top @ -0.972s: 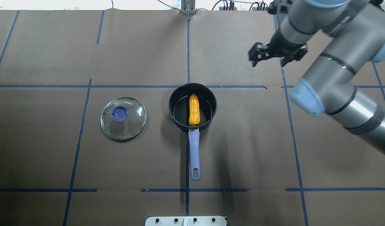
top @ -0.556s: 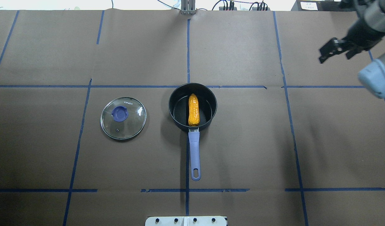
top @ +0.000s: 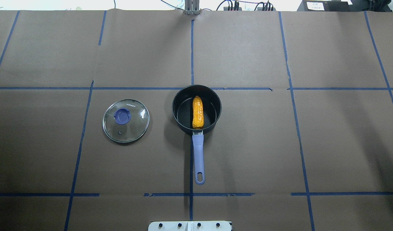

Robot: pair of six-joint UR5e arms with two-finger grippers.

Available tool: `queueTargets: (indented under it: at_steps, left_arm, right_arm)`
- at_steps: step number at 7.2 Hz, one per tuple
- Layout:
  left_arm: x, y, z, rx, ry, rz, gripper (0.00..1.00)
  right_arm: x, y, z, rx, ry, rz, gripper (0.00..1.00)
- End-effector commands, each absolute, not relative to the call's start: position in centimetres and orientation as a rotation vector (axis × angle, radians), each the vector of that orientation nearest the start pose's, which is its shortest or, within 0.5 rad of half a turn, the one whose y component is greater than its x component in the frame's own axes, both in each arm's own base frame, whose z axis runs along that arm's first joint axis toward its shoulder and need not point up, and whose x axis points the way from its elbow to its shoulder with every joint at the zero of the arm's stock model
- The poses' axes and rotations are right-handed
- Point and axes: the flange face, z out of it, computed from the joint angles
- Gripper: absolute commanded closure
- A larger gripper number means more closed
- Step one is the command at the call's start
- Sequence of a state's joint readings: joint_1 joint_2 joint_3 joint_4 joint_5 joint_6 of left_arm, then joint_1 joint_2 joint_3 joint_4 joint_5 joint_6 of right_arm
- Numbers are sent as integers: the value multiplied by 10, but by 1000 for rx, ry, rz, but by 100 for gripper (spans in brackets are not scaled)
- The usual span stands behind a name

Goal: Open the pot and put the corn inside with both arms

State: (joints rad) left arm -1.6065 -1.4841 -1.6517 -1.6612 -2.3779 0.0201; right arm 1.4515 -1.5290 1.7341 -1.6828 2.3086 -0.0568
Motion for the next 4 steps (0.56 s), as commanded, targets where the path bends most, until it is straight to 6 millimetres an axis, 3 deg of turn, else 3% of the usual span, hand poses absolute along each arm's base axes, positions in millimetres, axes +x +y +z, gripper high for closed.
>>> queueTargets:
  at_steps: [1,2,4]
  left_arm:
    - [-78,-456,650,98,803,18,0]
    - [-78,-456,653,92,803,17,0]
    - [-78,-455,654,89,800,16,0]
  right_arm:
    - [21,-500,597,40,-734,-187,0]
    - [35,-497,621,2,-743,-140,0]
    - [60,-487,632,-2,-818,-67,0]
